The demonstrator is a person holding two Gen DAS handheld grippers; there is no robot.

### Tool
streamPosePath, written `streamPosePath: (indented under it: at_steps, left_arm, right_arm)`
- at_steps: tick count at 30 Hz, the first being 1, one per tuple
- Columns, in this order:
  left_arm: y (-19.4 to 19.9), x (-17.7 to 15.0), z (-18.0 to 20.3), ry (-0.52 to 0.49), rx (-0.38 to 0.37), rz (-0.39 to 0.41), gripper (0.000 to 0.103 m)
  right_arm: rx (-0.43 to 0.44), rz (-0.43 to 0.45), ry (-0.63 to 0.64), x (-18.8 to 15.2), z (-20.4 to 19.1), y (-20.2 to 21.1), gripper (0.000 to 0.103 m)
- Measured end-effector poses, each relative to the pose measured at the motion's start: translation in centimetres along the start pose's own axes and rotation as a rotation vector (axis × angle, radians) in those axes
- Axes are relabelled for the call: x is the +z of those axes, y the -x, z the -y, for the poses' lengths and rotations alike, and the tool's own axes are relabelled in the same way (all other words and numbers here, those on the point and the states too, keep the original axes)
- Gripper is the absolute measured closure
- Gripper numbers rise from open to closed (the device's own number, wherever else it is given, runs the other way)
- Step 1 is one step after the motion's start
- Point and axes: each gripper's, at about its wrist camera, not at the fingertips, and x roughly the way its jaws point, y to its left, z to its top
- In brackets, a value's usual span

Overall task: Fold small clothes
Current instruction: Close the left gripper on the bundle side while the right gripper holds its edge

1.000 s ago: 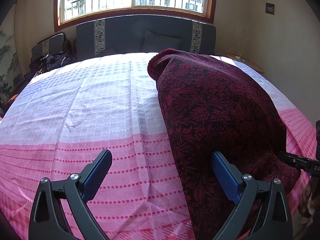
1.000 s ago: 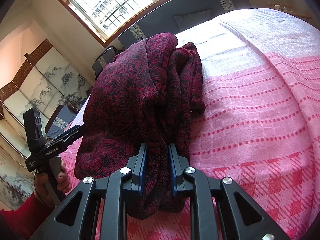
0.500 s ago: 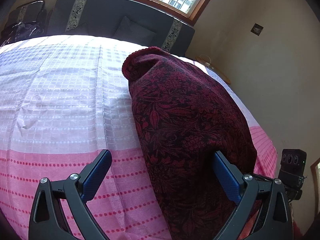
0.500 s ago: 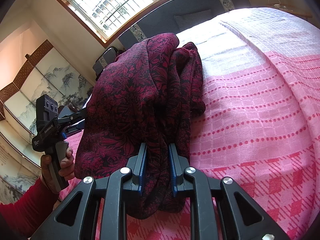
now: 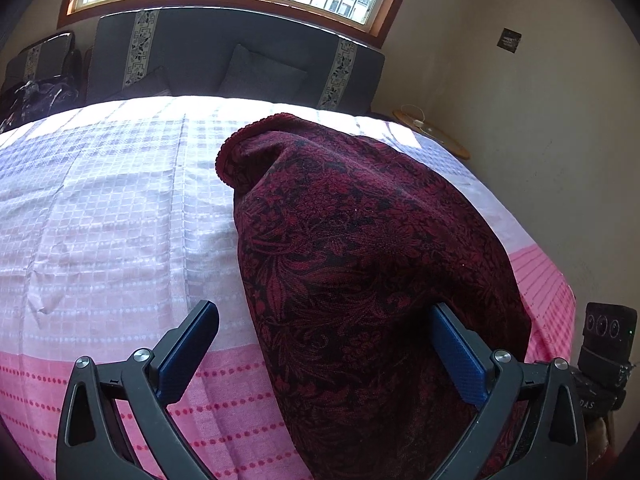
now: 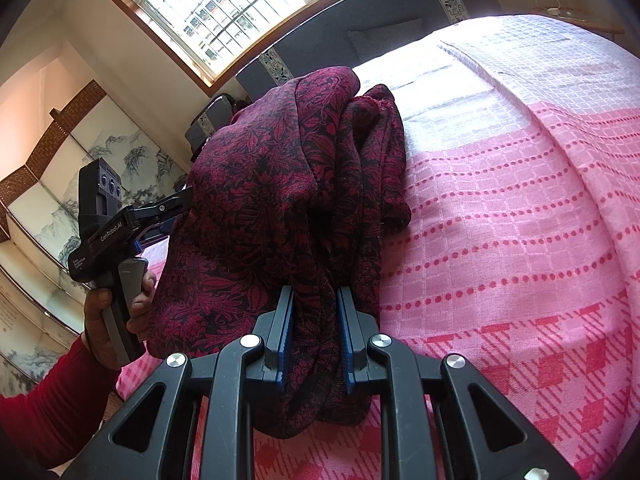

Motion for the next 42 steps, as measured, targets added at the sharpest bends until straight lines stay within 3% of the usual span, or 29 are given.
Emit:
streamPosePath:
  at_steps: [7, 11, 20, 42]
  left_arm:
    - [-0.5, -0.1, 0.3, 0.0, 0.006, -0.001, 0.005]
    - [-0.4, -0.4, 1.1, -0.034, 0.011, 0.0, 0.021]
    - [-0.1, -0.8, 1.7, -0.025, 0.025, 0.015, 0.029]
    - [0.3, -1.5, 1.0, 0.036, 0.038, 0.032, 0.024]
  right_arm:
    - [0.002, 0.001, -0.002, 0.0, 0.0, 0.1, 0.087]
    - [0.002, 0.001, -0.003, 0.0, 0.0, 0.1, 0.087]
    - [0.003, 0.001, -0.002, 0.0, -0.1, 0.1, 0.087]
    - [0.017, -0.007, -0.021, 0.0, 0.3, 0.0, 0.086]
